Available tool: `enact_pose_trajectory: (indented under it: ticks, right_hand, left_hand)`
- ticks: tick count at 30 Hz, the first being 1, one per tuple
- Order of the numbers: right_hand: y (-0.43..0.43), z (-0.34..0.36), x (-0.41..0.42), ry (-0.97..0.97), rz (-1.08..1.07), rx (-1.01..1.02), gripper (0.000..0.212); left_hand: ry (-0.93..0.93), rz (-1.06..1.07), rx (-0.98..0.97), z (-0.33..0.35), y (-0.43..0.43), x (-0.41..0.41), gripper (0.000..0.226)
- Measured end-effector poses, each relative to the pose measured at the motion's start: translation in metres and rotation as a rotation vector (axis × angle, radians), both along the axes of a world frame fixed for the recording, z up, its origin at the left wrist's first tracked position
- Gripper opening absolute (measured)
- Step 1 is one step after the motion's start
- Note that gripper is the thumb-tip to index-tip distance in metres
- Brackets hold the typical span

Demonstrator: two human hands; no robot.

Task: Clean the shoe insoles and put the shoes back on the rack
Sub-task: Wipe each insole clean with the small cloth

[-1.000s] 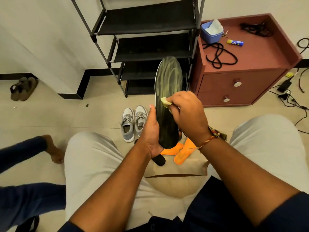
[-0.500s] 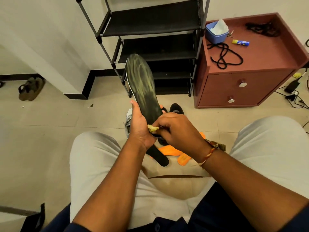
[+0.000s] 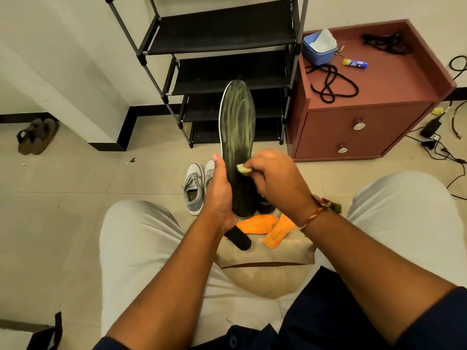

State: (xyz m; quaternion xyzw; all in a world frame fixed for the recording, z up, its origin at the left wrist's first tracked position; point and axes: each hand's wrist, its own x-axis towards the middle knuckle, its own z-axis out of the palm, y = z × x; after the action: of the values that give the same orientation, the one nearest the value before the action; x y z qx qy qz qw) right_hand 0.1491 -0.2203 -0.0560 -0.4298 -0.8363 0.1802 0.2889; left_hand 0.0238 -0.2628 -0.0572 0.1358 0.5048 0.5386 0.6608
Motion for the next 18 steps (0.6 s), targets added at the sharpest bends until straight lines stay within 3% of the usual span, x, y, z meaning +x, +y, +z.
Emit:
enact_pose_trajectory:
  ticks: [5, 10, 18]
  right_hand:
    - [-0.021, 0.0, -0.007, 0.008, 0.224, -0.107, 0.021]
    - [-0.015, 0.002, 0.0, 0.059, 0.259, -0.115, 0.019]
    - [0.017, 0.008, 0.014, 0.112, -0.16, 0.144, 0.011]
  left_hand:
    - [0.005, 0.132, -0.001, -0.002, 0.007, -0.017, 0.086]
    - [-0.115, 0.096, -0.016, -0.004, 0.003, -0.013, 0.084]
    - [-0.175, -0.189, -0.059, -0.007, -0.009, 0.016, 0.088]
